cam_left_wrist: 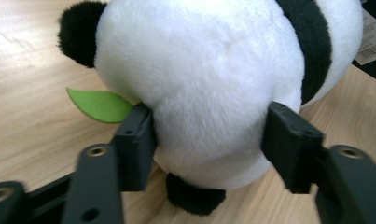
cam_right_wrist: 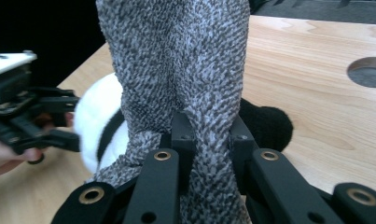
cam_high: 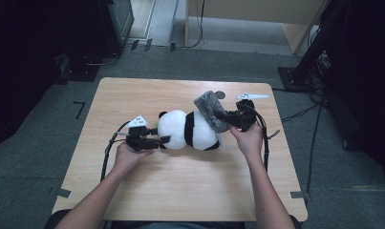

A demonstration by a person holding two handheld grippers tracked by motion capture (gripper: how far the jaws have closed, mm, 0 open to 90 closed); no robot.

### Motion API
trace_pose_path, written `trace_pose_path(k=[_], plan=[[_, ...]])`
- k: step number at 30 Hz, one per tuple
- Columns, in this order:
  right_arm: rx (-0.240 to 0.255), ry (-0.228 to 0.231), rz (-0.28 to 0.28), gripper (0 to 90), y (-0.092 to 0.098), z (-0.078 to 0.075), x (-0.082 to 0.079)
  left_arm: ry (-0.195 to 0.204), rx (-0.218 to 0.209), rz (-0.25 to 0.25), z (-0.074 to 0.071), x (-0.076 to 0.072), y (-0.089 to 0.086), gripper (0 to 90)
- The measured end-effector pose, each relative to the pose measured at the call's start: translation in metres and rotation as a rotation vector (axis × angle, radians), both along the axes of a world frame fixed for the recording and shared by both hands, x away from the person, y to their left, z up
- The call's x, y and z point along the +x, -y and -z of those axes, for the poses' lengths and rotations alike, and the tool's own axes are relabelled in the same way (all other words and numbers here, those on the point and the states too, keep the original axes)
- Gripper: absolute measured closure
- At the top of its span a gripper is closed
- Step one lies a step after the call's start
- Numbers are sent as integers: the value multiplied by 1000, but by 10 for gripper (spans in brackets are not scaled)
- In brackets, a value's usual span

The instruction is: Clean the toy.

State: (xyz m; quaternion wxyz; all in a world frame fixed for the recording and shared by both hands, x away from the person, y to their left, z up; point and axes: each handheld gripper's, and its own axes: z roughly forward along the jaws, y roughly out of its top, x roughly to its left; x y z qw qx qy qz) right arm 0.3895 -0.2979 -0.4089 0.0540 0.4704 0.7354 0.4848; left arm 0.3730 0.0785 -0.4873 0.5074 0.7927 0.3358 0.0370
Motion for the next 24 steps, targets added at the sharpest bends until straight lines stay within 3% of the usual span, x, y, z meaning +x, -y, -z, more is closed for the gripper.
trace_pose_path(k=[2,3,5,9,17,24], plan=[[-3,2,6,792,1,2,1,12,-1,4,-1,-1,0,348],[-12,3,23,792,2,4,5,46,15,6,-3,-2,-2,336],[-9,5,35,792,3,8,8,70,22,10,-4,-4,-3,337],[-14,8,60,792,6,14,16,76,21,22,-5,-7,-8,356],[54,-17,84,792,14,29,30,108,19,12,1,-8,-3,301],[-10,-3,78,792,8,24,35,136,27,14,8,-2,8,267]])
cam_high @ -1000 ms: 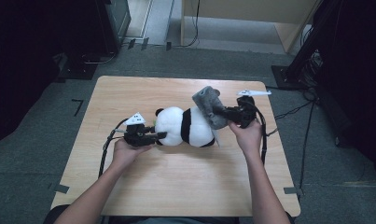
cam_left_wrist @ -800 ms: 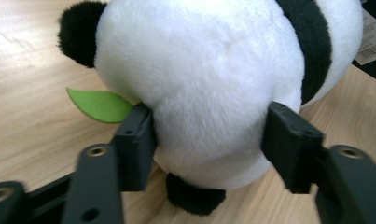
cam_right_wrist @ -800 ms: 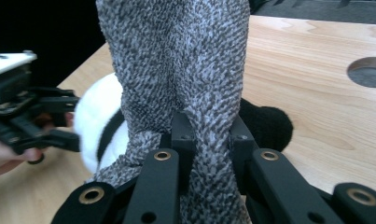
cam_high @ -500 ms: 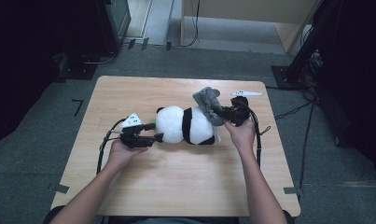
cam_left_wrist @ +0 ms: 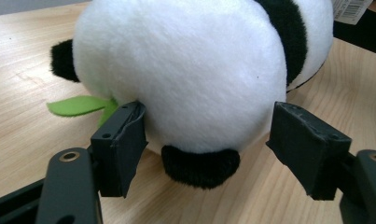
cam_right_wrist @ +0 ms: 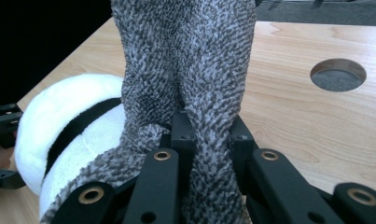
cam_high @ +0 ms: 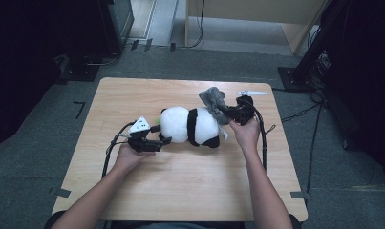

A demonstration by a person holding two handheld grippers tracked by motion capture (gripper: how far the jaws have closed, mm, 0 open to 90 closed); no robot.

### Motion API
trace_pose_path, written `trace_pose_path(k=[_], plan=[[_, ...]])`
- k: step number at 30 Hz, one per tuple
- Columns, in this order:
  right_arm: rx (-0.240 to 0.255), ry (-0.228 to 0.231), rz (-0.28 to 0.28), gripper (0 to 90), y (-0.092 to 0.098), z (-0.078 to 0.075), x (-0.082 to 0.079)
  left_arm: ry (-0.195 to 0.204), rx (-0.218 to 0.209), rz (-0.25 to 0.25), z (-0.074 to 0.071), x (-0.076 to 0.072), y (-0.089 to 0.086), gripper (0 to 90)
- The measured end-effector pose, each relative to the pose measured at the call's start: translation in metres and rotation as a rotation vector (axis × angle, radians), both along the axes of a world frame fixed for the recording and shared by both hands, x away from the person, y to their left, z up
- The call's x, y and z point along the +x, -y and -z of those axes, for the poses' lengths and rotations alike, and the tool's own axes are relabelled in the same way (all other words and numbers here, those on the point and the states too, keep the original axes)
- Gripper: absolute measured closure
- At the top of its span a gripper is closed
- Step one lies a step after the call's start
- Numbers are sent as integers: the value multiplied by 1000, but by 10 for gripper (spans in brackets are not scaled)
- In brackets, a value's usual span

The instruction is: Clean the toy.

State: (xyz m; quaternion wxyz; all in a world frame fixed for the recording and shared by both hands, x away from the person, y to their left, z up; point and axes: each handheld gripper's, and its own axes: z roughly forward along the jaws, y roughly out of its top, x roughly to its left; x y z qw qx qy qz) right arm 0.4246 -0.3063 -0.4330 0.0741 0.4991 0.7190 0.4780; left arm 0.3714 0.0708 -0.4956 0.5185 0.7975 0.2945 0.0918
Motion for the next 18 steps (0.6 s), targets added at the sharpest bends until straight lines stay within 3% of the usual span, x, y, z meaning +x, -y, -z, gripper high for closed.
trace_pose_path(k=[5,12,16,18], plan=[[2,-6,9,792,0,3,3,-21,-23,-3,5,7,3,269],[14,-12,27,794,-1,9,7,3,-33,-17,11,11,9,251],[29,-17,33,794,0,10,7,31,-38,-34,16,10,10,339],[40,-23,36,793,1,8,6,46,-14,-46,15,8,10,439]])
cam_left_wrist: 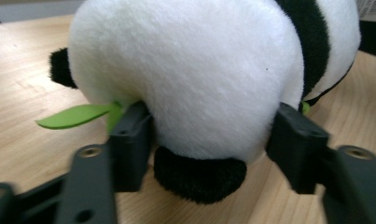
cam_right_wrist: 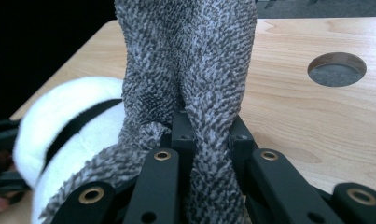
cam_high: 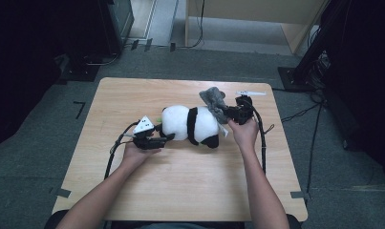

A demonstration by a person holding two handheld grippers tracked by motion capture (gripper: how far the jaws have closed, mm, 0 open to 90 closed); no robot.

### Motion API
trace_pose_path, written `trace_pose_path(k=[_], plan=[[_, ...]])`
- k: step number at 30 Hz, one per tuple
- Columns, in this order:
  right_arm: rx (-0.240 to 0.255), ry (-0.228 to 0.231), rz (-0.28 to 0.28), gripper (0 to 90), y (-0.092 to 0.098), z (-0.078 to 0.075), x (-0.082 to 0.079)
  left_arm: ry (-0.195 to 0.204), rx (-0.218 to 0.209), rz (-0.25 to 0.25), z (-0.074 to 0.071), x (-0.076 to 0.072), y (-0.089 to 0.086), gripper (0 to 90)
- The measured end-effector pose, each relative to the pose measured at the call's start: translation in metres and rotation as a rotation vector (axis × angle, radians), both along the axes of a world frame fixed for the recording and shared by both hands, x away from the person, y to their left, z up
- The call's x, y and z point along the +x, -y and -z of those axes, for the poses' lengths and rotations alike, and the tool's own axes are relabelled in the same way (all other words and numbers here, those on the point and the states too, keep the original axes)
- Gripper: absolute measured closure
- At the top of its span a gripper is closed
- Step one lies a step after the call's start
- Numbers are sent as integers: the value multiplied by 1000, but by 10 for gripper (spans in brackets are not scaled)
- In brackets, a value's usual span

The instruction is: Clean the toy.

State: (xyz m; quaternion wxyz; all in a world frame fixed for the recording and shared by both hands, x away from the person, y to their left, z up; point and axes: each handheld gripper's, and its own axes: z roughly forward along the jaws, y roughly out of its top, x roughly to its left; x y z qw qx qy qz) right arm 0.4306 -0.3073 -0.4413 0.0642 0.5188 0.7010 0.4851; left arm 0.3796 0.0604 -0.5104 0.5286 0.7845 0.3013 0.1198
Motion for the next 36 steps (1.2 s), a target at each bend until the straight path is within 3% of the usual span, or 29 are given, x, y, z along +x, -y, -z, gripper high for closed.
trace_pose_path(k=[1,3,4,5,6,10,12,13,14,17,19,20,21,22,24,25,27,28,30,31,32,36], plan=[[8,5,4,793,1,-5,-3,-14,5,-10,-3,-1,0,520],[10,11,8,792,2,-8,-5,-27,11,-9,-6,-1,1,552],[17,35,4,793,2,-17,-11,-55,15,-13,-10,-2,2,593],[18,50,-3,792,1,-23,-14,-55,15,-13,-10,-2,2,605],[26,62,-14,792,-1,-28,-18,-89,6,-19,-16,-2,3,612],[41,106,-60,792,-13,-43,-30,-120,-18,-35,-26,-3,3,636],[37,136,-116,792,-32,-57,-41,-146,-39,-50,-33,-4,2,641],[37,136,-116,792,-32,-57,-41,-157,-43,-56,-36,-4,1,641],[51,154,-161,792,-46,-64,-49,-167,-42,-68,-42,-7,0,641],[71,165,-208,791,-62,-68,-57,-174,-30,-82,-45,-9,0,638],[96,139,-268,790,-90,-65,-66,-175,-28,-93,-45,-12,1,629],[96,139,-268,790,-90,-65,-66,-177,-26,-94,-44,-13,1,629],[89,116,-298,789,-107,-55,-68,-171,-30,-95,-42,-14,1,626],[89,116,-298,789,-107,-55,-68,-171,-30,-95,-42,-14,1,624],[77,49,-317,789,-125,-34,-66,-173,-34,-96,-41,-14,1,623],[77,49,-317,789,-125,-34,-66,-173,-34,-96,-41,-14,1,622],[73,10,-333,786,-133,-19,-64,-183,-37,-98,-42,-15,1,623],[52,11,-330,786,-137,-9,-63,-188,-33,-102,-42,-16,3,625],[44,24,-324,786,-136,-7,-64,-202,-32,-98,-40,-15,3,628],[19,38,-324,787,-136,-6,-65,-206,-31,-95,-40,-15,3,628],[-39,59,-330,785,-136,-9,-66,-201,-28,-94,-40,-15,4,632],[-55,64,-327,783,-131,-10,-67,-191,-14,-86,-40,-15,4,634]])
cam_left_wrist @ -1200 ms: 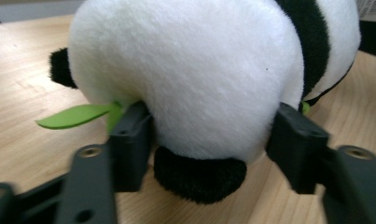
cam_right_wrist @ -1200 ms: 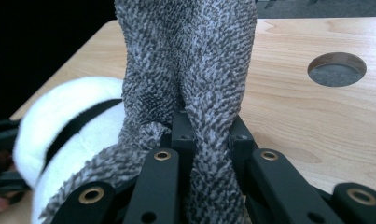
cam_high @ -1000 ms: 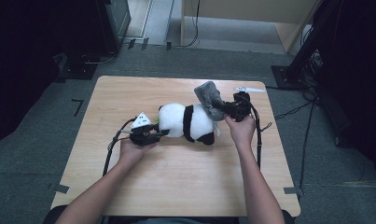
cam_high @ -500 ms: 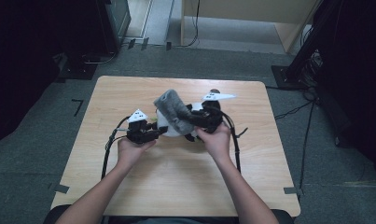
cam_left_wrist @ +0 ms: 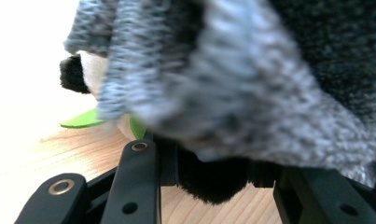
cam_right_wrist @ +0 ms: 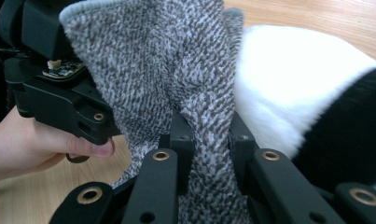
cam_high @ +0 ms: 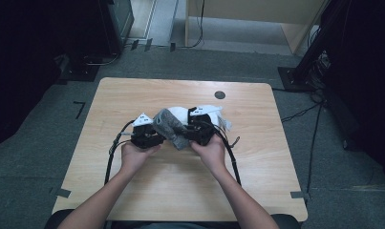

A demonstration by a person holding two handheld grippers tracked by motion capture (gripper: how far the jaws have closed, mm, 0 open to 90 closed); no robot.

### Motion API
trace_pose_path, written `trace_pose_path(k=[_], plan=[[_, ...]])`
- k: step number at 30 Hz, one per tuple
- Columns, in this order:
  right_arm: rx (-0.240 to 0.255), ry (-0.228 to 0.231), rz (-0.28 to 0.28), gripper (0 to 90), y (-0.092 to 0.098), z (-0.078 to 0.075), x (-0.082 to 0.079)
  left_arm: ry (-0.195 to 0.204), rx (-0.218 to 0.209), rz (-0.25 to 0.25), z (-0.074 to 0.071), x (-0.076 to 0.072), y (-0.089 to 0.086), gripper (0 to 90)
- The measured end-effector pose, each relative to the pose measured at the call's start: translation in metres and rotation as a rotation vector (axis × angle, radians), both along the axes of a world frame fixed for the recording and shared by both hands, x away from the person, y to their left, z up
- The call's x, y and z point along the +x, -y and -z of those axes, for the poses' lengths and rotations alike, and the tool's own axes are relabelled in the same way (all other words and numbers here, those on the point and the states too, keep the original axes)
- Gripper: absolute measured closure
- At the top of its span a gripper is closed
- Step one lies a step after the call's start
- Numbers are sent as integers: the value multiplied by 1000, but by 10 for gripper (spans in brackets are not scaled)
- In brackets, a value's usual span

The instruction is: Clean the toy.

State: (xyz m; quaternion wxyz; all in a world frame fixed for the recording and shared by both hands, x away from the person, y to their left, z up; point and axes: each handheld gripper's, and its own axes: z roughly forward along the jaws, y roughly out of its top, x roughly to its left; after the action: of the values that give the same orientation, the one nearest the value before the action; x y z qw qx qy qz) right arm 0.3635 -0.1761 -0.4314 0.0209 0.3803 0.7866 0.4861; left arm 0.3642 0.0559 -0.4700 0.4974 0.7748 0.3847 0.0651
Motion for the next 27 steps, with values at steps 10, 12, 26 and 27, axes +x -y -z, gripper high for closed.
trace_pose_path(k=[10,12,26,27], plan=[[4,-8,89,782,38,-6,4,2,-4,15,-2,3,-3,636],[13,-7,99,783,47,-8,5,1,-6,19,-2,3,-3,637],[34,-1,176,779,96,-14,2,9,3,39,-1,4,-3,634],[34,1,187,777,100,-14,1,9,3,39,-1,4,-3,633]])
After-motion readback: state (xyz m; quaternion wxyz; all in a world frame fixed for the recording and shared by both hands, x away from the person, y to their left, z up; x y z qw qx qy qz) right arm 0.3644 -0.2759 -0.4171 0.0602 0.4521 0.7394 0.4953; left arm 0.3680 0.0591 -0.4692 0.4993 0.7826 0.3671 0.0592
